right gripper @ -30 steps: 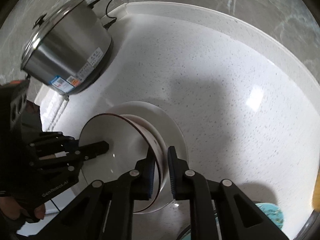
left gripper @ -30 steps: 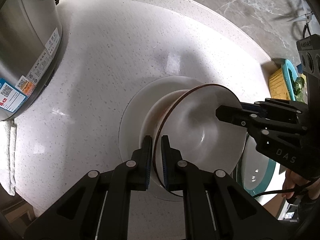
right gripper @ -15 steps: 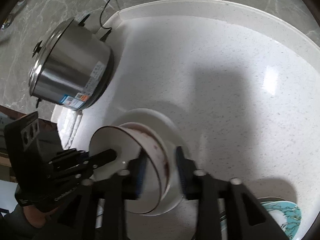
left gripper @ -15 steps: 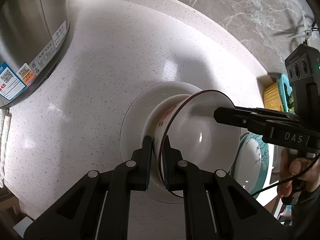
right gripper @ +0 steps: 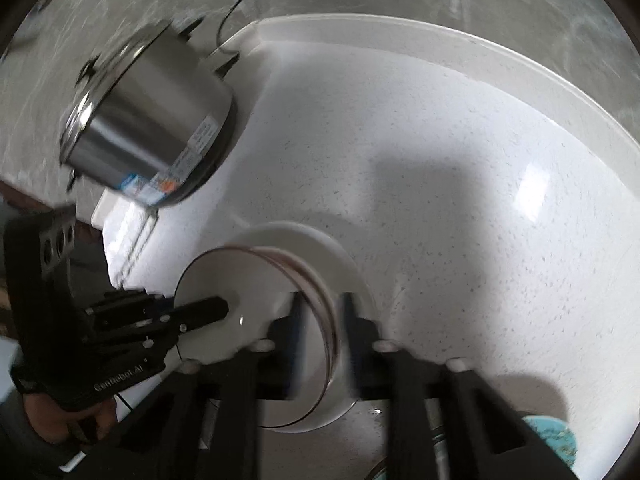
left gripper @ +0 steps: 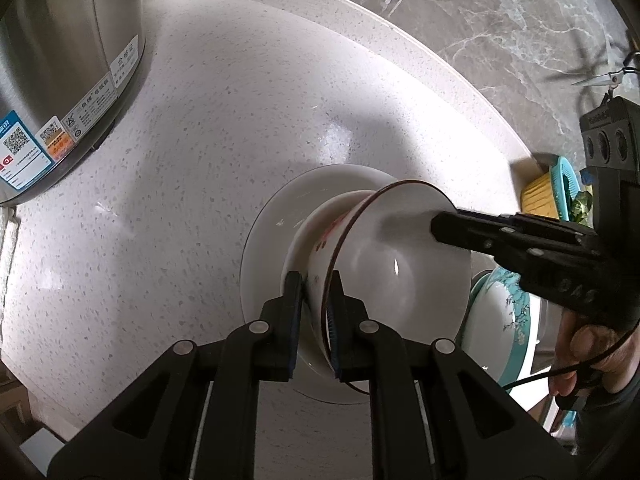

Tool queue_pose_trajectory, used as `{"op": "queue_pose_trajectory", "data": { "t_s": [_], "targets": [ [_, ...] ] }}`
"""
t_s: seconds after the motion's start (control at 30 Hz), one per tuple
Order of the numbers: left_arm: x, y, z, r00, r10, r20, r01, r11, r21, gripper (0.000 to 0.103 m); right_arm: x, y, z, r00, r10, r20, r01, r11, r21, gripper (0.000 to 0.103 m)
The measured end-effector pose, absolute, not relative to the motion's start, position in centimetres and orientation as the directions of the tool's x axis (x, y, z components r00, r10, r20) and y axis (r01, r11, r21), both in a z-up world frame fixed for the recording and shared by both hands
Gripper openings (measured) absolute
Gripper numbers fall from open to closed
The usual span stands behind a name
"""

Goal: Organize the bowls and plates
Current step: 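Lower the red-printed bowl into the white deep plates with both tools, then open both tools and release the bowl on the white plates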

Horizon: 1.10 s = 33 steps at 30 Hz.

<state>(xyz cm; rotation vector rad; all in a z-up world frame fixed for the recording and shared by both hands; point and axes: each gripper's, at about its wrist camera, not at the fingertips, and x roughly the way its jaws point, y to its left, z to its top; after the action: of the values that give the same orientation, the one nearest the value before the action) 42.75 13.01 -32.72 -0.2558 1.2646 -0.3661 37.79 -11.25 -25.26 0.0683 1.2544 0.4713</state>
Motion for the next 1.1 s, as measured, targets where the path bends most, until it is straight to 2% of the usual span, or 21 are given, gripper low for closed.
{"op": "queue_pose_trajectory", "data": {
  "t_s": [0.4, 0.47, 0.53, 0.6, 0.87, 0.9, 0.93, 1.0, 1.1],
  "targets": [
    [41.6, 13.5, -31.8, 0.291, -0.410, -0.864, 0.082, 0.911, -0.405, 0.016, 39.4, -10.9, -26.0, 0.163, 0.380, -0.910, -0.311, 0.895, 0.319, 0.013],
    [41.1, 13.7, -31.1, 0.328, -0.417, -0.848, 0.084, 0.907, -0.414, 0.020, 39.5, -10.7, -26.1, 0.159, 0.371, -0.915, -0.317, 0.897, 0.309, 0.013],
    [40.8, 13.9, -30.6, 0.359, -0.415, -0.836, 0.088, 0.907, -0.413, 0.028, 39.6, -10.7, -26.0, 0.151, 0.386, -0.910, -0.323, 0.889, 0.323, 0.012],
    [40.9, 14.0, -30.7, 0.354, -0.411, -0.840, 0.081, 0.908, -0.410, 0.030, 39.6, -10.4, -26.0, 0.149, 0.384, -0.911, -0.333, 0.887, 0.319, 0.012],
    [40.5, 14.2, -30.8, 0.360, -0.417, -0.835, 0.070, 0.904, -0.421, 0.031, 39.8, -10.0, -26.1, 0.138, 0.337, -0.931, -0.350, 0.896, 0.273, 0.011],
    [40.4, 14.3, -30.8, 0.362, -0.417, -0.834, 0.069, 0.904, -0.422, 0.032, 39.8, -10.0, -26.1, 0.136, 0.325, -0.936, -0.350, 0.899, 0.262, 0.011],
    [40.3, 14.4, -30.7, 0.368, -0.417, -0.831, 0.066, 0.903, -0.424, 0.039, 39.9, -10.1, -26.1, 0.135, 0.320, -0.938, -0.352, 0.900, 0.256, 0.011],
    [40.0, 14.9, -30.5, 0.381, -0.420, -0.824, 0.059, 0.900, -0.432, 0.048, 39.9, -9.9, -26.1, 0.135, 0.309, -0.941, -0.361, 0.900, 0.244, 0.012],
    [39.7, 15.6, -30.4, 0.389, -0.421, -0.819, 0.041, 0.896, -0.441, 0.048, 39.7, -9.7, -26.0, 0.134, 0.313, -0.940, -0.377, 0.894, 0.244, 0.013]
  ]
}}
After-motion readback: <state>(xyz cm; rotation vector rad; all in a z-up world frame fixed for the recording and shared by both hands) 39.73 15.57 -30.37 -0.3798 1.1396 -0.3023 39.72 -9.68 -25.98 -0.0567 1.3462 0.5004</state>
